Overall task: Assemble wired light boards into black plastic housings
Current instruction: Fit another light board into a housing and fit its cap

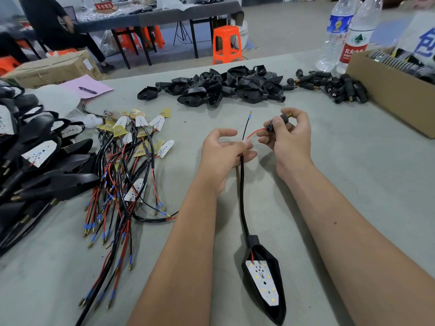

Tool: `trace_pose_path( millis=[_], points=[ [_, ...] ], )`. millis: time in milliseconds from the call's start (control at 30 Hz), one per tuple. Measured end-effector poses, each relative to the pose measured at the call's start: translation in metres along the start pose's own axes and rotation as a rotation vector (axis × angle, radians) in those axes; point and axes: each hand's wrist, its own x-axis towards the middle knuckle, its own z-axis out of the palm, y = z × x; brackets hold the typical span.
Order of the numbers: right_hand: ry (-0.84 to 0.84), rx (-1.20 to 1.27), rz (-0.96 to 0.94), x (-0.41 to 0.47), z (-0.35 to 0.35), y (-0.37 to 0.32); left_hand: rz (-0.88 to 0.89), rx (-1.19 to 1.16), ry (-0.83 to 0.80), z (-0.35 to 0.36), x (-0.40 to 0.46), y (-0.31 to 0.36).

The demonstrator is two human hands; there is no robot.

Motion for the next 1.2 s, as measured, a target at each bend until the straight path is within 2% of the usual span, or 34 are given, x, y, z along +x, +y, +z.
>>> trace_pose_path(
  millis=[167, 500, 733, 967, 1200],
  points=[
    [-0.006, -0.040, 0.006, -0.0022, 0.0015, -0.0014, -0.002, -0.104, 0.068, -0.0009, 0.0031, -0.0018],
    [-0.228, -0.221, 0.017, -0.0086, 0.0020, -0.0033, 0.043, -0.155, 0.089, 0.0025, 0.0009, -0.0023],
    [-0.169, -0.225, 0.018, -0.0053, -0.0010, -0.0013, 0.026, -0.178, 0.048, -0.0001, 0.0011, -0.0011],
    [-0.198, -0.155, 0.103, -0.0052, 0.0019, -0.0041, 0.062, -0.191, 0.141, 0.0020, -0.0002, -0.0034],
    [-0.215, -0.188, 0.106, -0.0038, -0.0001, -0.0027, 0.042, -0.134, 0.149, 0.0014, 0.0033, -0.0021]
  ],
)
